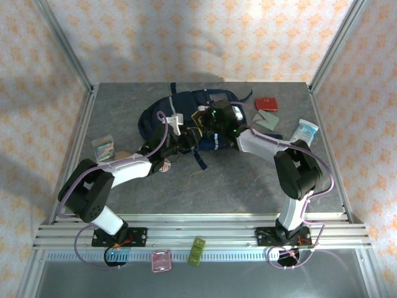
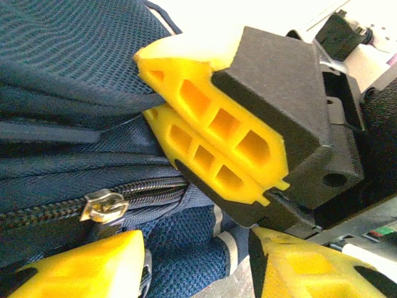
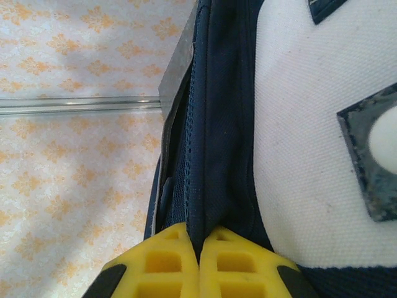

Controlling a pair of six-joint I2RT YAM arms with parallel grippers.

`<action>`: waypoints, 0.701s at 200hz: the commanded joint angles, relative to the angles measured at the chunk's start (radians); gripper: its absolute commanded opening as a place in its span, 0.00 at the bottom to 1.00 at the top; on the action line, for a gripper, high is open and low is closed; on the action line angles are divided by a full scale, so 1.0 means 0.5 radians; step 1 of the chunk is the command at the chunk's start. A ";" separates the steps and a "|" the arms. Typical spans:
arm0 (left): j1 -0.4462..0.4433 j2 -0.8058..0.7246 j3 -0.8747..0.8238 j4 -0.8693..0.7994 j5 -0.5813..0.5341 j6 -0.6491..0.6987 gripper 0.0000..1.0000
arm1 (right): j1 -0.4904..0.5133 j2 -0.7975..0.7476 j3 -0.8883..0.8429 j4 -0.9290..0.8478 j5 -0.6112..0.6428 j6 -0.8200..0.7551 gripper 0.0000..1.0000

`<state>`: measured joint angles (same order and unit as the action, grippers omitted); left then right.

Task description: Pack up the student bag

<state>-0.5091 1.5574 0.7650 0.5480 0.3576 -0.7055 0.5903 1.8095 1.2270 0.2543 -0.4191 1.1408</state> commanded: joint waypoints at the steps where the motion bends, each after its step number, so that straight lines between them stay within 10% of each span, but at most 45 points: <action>1: -0.001 0.011 0.061 -0.045 -0.116 0.043 0.46 | 0.034 -0.063 0.130 0.296 -0.097 -0.054 0.00; 140: 0.078 -0.185 -0.017 -0.207 -0.076 0.160 0.51 | 0.034 -0.022 0.206 0.261 -0.104 -0.060 0.00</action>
<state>-0.4728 1.4166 0.7071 0.4591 0.2821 -0.6559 0.5949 1.8282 1.2591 0.2401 -0.4313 1.1324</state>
